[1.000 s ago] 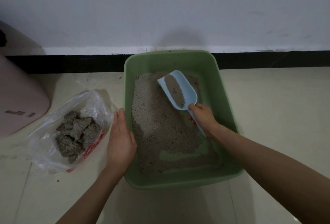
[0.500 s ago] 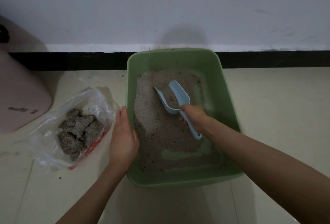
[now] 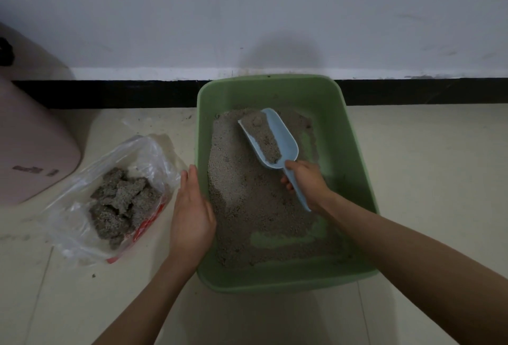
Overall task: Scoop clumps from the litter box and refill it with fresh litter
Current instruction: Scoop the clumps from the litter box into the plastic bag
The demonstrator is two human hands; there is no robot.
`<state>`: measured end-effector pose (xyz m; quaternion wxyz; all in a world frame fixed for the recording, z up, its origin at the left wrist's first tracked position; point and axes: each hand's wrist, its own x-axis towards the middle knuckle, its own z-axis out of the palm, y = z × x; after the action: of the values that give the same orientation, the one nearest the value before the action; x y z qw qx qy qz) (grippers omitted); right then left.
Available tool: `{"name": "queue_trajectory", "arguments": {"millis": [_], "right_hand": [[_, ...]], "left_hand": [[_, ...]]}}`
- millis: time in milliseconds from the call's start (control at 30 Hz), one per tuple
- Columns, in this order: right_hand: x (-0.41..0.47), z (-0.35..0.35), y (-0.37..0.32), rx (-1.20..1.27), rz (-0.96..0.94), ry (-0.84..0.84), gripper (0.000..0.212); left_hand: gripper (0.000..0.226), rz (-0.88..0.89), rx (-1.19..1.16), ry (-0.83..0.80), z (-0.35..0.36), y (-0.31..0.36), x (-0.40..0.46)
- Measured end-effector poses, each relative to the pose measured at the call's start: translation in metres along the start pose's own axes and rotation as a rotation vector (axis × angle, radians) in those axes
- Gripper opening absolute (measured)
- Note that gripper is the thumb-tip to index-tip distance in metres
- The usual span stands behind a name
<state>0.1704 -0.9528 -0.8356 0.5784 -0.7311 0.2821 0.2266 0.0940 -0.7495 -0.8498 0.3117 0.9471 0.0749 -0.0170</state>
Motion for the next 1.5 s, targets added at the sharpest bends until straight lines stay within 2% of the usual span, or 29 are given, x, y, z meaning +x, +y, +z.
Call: {"name": "queue_trajectory", "arguments": {"millis": [233,567,833,1033,1300,1500], "right_hand": [[0.001,-0.004,-0.002,-0.123,-0.047,-0.027,0.027],[0.003,-0.008,-0.004,-0.142,-0.1,-0.022,0.017],[0.002,-0.016,-0.018,-0.466,-0.097,-0.013,0.03],[-0.005,-0.02,-0.052,-0.74,-0.226,-0.026,0.024],[-0.01,-0.005,-0.076,-0.947,-0.338,-0.11,0.033],[-0.013,0.011,-0.099,-1.175,-0.476,-0.076,0.033]], "left_hand": [[0.064,-0.002,-0.004,-0.001,0.0,-0.001,0.0],[0.065,-0.005,0.006,-0.005,0.003,-0.005,0.002],[0.064,-0.004,0.011,0.0,0.002,-0.003,0.002],[0.065,-0.013,0.006,-0.001,0.002,-0.001,0.001],[0.064,-0.012,0.0,0.0,0.0,-0.001,0.001],[0.065,-0.018,-0.009,0.0,0.0,-0.001,0.001]]}}
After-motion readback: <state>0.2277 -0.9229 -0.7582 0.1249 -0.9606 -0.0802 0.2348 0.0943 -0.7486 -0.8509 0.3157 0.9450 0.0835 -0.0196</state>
